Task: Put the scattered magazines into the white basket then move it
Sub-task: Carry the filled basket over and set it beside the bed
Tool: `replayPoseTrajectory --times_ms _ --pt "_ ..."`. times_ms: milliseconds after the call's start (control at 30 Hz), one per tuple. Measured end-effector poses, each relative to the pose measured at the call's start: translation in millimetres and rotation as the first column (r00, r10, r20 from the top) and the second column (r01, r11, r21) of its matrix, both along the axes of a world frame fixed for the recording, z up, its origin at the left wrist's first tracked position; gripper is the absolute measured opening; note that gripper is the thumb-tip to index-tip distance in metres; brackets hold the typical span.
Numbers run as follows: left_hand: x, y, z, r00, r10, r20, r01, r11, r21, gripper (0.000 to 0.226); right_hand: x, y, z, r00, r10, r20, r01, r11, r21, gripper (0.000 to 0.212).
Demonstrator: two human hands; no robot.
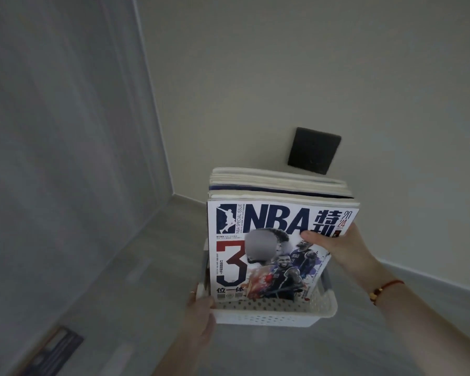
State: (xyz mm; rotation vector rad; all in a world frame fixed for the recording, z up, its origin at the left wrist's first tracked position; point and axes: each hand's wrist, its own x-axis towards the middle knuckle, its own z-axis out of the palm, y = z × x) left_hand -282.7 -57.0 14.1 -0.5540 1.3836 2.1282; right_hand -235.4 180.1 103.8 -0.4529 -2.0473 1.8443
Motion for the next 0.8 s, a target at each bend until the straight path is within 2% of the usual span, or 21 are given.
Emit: replayPoseTrajectory --times_ms 233,333,367,500,633,700,800 --pt "85.5 -89.0 -14.6 0.946 0.322 0.026 -0.323 0.940 0.109 0.047 9.2 -80.4 -2.9 0.964 0.256 0.071 -0.256 0.967 -0.016 0.066" --pt "113.7 -128.3 -13.1 0.898 0.440 -0.008 -0.430 0.882 0.191 0.060 5.0 -124.7 -3.5 0.924 0.373 0.087 -0.372 0.928 -0.027 0.044" --pt "121.0 -140.4 -13.0 0.878 0.479 -0.018 -0.466 0.861 0.203 0.066 3.1 -139.9 -2.6 0.899 0.428 0.091 -0.426 0.904 -0.042 0.043" --pt "141.7 -182.8 -15.3 0.794 0.606 -0.043 -0.593 0.789 0.160 0.078 -12.1 -197.7 -2.6 0.811 0.573 0.119 -0.568 0.819 -0.073 0.072" --pt "146.6 -214.5 -15.9 0.691 0.720 -0.066 -0.710 0.693 0.124 0.074 -36.4 -250.9 -0.6 0.764 0.633 0.121 -0.632 0.773 -0.053 0.070" --pt "143.9 -228.2 -15.8 0.629 0.774 -0.070 -0.761 0.631 0.149 0.071 -52.3 -273.3 -1.1 0.720 0.678 0.148 -0.678 0.733 -0.057 0.065" --pt "132.4 -241.0 -17.2 0.549 0.833 -0.066 -0.815 0.551 0.180 0.071 -80.1 -301.7 -0.6 0.651 0.733 0.197 -0.737 0.673 -0.068 0.070"
